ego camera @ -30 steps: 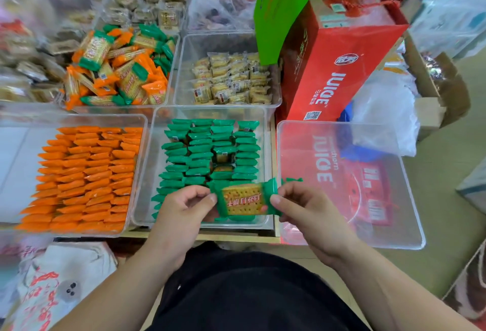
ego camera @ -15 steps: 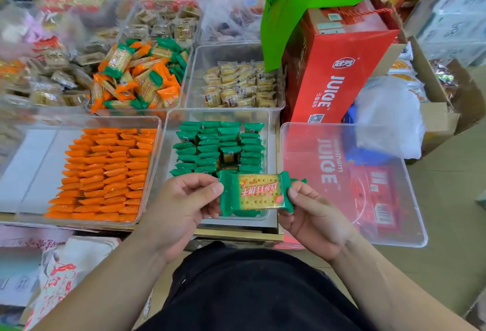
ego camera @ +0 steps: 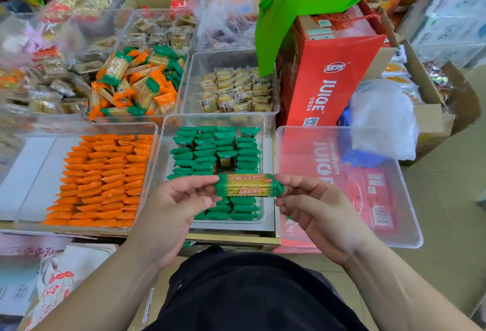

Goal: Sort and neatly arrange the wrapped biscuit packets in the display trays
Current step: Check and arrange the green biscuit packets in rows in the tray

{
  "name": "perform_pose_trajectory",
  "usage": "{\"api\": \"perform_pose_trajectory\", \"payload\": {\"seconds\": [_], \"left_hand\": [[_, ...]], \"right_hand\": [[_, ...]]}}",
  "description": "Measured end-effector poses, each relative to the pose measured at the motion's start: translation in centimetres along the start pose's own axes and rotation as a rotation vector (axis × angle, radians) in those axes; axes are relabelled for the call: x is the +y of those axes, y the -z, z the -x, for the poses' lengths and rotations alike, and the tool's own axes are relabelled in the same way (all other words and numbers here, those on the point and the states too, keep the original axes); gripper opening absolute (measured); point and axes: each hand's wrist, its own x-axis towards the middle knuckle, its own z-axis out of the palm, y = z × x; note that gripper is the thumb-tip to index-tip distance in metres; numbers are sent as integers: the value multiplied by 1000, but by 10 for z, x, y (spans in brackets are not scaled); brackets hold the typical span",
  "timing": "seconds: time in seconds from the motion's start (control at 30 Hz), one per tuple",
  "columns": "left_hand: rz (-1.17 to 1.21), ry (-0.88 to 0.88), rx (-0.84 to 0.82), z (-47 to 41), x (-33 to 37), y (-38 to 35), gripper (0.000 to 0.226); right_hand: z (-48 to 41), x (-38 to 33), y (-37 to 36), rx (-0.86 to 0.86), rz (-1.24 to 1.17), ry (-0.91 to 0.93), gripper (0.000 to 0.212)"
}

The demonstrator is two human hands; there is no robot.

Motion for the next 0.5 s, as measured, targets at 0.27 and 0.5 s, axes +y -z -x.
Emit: {"api": "perform_pose_trajectory", "payload": {"seconds": [0.27,0.5], "left_hand": [[-31,84,63,-6,3,-5,8],[33,165,42,-10,9,-10,4]], "right_hand": [[-6,-3,-5,103,175,-90,34],[-14,2,-5,168,142,-145,27]]}}
